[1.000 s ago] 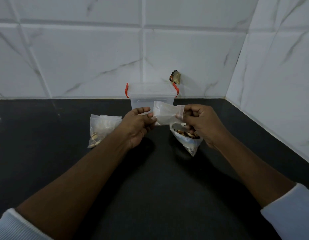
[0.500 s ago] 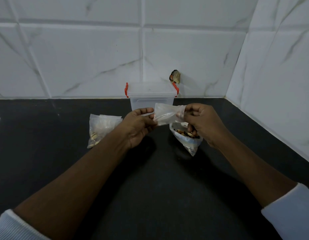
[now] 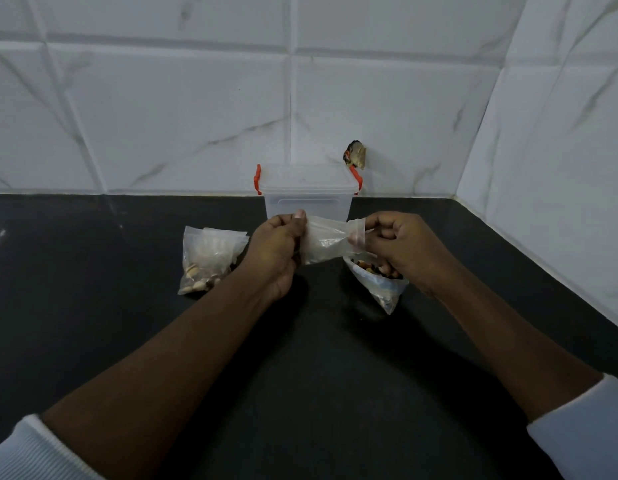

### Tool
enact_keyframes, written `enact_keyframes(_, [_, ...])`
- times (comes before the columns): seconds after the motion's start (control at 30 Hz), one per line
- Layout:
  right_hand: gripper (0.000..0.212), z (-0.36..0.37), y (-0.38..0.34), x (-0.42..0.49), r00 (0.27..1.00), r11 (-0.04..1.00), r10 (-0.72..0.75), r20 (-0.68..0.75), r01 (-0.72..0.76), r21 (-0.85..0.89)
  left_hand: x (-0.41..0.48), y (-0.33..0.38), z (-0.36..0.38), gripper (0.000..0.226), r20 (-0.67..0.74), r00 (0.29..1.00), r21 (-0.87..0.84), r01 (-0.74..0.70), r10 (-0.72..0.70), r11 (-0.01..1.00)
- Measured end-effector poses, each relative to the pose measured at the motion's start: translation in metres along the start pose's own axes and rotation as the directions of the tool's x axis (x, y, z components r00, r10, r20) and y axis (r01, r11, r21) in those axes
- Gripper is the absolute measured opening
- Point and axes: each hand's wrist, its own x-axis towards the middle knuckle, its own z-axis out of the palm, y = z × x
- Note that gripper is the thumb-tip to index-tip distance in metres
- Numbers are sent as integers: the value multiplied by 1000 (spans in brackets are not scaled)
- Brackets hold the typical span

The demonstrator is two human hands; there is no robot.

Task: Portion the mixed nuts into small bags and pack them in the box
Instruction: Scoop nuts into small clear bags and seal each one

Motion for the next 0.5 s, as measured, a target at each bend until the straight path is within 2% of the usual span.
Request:
enact_keyframes(0.07, [13, 1, 1, 0, 1000, 1000, 4, -10, -4, -9, -2, 1, 2, 13, -16, 1000, 7, -26, 26, 1000])
enact_keyframes(0.13, [12, 2, 2, 1, 1000, 1000, 0, -12, -1, -16, -3, -1, 2, 11, -51, 989, 140, -133, 141, 981])
enact_keyframes(0.23, [15, 5, 1, 0, 1000, 1000, -12, -28, 12, -7, -8, -8, 3, 8, -50, 930, 391, -316, 363, 865])
enact_keyframes(0.33, [20, 7, 1, 0, 999, 1000, -11, -51, 11, -13, -4, -17, 2, 10, -21, 854, 531, -431, 520, 729])
enact_keyframes(0.43, [19, 9, 0, 0, 998, 1000, -7, -58, 7, -8, 2, -16, 0, 15, 31, 796, 604, -497, 605, 623])
enact_keyframes(0.5, [17, 10, 1, 1, 998, 1000, -7, -69, 6, -24, 5, -16, -1, 16, 51, 785, 629, -505, 617, 591])
